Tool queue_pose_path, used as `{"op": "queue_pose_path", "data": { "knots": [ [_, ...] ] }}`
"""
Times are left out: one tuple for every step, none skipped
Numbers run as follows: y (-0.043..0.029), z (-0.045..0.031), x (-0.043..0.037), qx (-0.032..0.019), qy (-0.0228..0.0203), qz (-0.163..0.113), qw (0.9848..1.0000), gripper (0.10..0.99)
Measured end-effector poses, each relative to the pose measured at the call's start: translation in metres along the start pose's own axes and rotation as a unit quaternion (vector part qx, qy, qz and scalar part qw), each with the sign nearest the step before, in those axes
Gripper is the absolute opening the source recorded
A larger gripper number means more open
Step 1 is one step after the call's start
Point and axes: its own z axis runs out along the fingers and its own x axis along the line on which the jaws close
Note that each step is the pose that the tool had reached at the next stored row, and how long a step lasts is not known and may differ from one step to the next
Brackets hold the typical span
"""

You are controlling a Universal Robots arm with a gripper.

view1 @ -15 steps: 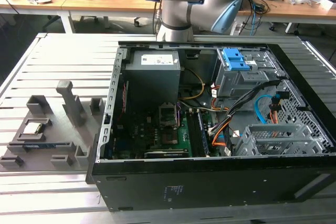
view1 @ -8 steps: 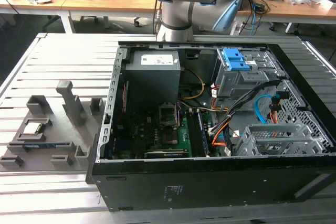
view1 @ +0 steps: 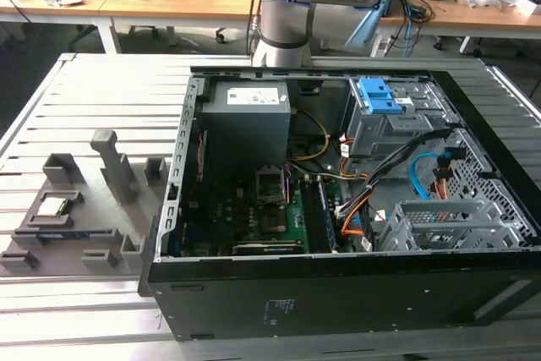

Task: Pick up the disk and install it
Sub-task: 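Pick up the disk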

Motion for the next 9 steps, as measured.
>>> {"op": "queue_pose_path", "data": {
  "knots": [
    [-0.0165,0.0003,-0.001,0.0,0.0001,0.0,1.0,0.369],
    [-0.0299,0.0006,-0.0018,0.0,0.0,0.0,1.0,0.369],
    [-0.0327,0.0006,-0.0019,0.0,0.0,0.0,1.0,0.369],
    [-0.035,0.0007,-0.0021,0.0,0.0,0.0,1.0,0.369],
    [-0.0383,0.0007,-0.0022,0.0,0.0,0.0,1.0,0.369],
    [-0.0408,0.0008,-0.0024,0.0,0.0,0.0,1.0,0.369],
    [-0.0434,0.0009,-0.0026,0.0,0.0,0.0,1.0,0.369],
    [-0.0461,0.001,-0.0027,0.0,-0.0001,0.0,1.0,0.369],
    [-0.0495,0.0011,-0.0029,0.0,-0.0001,0.0,1.0,0.369]
  ]
}}
